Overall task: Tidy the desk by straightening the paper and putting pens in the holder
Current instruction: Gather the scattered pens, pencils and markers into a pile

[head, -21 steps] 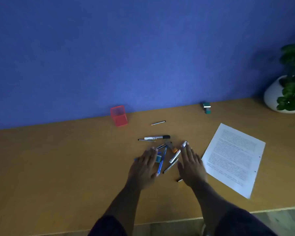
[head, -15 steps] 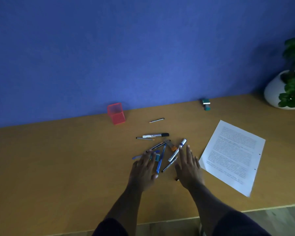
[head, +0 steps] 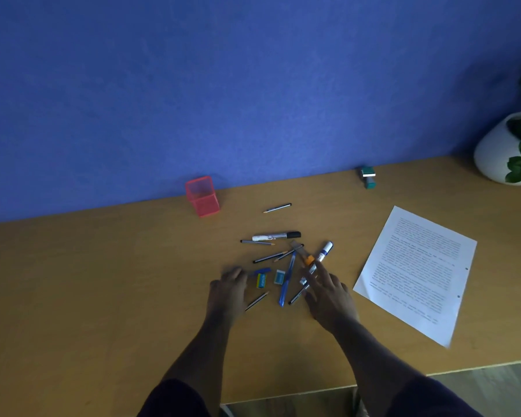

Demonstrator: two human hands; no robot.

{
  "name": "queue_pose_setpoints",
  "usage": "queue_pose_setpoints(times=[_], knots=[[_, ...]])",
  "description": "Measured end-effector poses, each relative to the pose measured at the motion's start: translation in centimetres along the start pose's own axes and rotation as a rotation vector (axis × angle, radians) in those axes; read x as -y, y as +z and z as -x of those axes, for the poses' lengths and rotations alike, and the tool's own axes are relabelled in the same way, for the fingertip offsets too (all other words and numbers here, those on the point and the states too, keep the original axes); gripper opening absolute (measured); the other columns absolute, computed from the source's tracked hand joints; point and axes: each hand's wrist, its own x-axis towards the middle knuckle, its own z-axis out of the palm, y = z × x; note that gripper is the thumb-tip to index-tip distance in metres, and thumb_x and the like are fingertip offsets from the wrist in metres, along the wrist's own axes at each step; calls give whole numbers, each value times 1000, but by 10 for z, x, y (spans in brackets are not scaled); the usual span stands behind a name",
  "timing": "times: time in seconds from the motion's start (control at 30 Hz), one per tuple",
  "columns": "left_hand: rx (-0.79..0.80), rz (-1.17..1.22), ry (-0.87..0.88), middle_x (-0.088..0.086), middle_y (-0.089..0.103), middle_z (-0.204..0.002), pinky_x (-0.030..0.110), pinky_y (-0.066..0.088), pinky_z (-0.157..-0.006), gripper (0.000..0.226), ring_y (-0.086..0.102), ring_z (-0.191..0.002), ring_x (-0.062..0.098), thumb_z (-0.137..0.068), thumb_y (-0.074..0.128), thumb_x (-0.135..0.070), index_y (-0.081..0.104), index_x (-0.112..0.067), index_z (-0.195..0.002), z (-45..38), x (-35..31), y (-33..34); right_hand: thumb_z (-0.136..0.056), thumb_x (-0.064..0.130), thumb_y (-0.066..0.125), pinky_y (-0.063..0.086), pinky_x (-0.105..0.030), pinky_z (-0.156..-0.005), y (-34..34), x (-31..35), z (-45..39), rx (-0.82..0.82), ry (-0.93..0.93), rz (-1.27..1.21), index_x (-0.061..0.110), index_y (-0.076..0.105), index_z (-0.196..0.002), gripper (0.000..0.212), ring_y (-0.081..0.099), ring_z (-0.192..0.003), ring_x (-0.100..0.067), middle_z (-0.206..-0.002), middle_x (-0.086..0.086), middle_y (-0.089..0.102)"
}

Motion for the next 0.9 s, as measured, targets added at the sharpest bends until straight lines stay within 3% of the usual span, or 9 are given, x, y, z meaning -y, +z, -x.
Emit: queue_pose_setpoints(times=[0.13,0.33,0.4,0.5,0.63,0.77,0.9], knots=[[-51,-15,-121,-3,54,-119,39,46,-86,19,55,-113,21,-96,49,-14,61,-22,-110,-2,28,-3,-97,48,48,48,-41,-98,-1,-4,-4,16,-23,10,40,33,-148,53,44,-133,-25,-162,4,18],[-146,174,-411,3,57,-112,40,45,-84,15,60,-99,26,-99,54,-26,60,-17,-109,0,42,-11,-96,46,50,49,-40,-95,-10,7,-12,-39,-4,13,36,54,-133,38,49,-128,-25,-153,0,37],[-213,153,-374,5,59,-112,42,44,-85,20,59,-100,28,-96,59,-27,61,-16,-112,3,39,-10,-90,37,62,51,-40,-89,-13,17,-16,-106,-11,8,29,62,-123,34,58,-116,-27,-142,-5,49],[-290,97,-74,4,65,-100,40,47,-79,23,64,-91,28,-93,62,-36,66,-15,-100,13,23,-4,-82,21,70,52,-38,-79,-14,33,-24,-213,-150,-31,23,64,-114,33,62,-102,-26,-123,-3,58],[-57,-35,177,-2,64,-101,38,48,-78,42,61,-95,21,-94,45,-59,59,-21,-105,27,6,13,-85,19,61,54,-38,-84,-17,62,-40,-140,-418,-72,24,66,-118,33,62,-106,-23,-118,2,66],[-80,38,99,-4,64,-96,38,49,-75,23,63,-92,22,-97,45,-41,56,-21,-98,36,13,21,-95,24,51,49,-40,-90,-15,86,-50,69,-484,75,29,63,-124,32,59,-108,-29,-127,-3,59],[-155,131,-151,-1,66,-84,36,48,-72,16,65,-79,26,-92,56,-36,56,-21,-87,45,41,13,-95,17,48,53,-41,-77,-14,105,-59,173,-327,0,29,52,-134,41,61,-101,-33,-124,-7,48]])
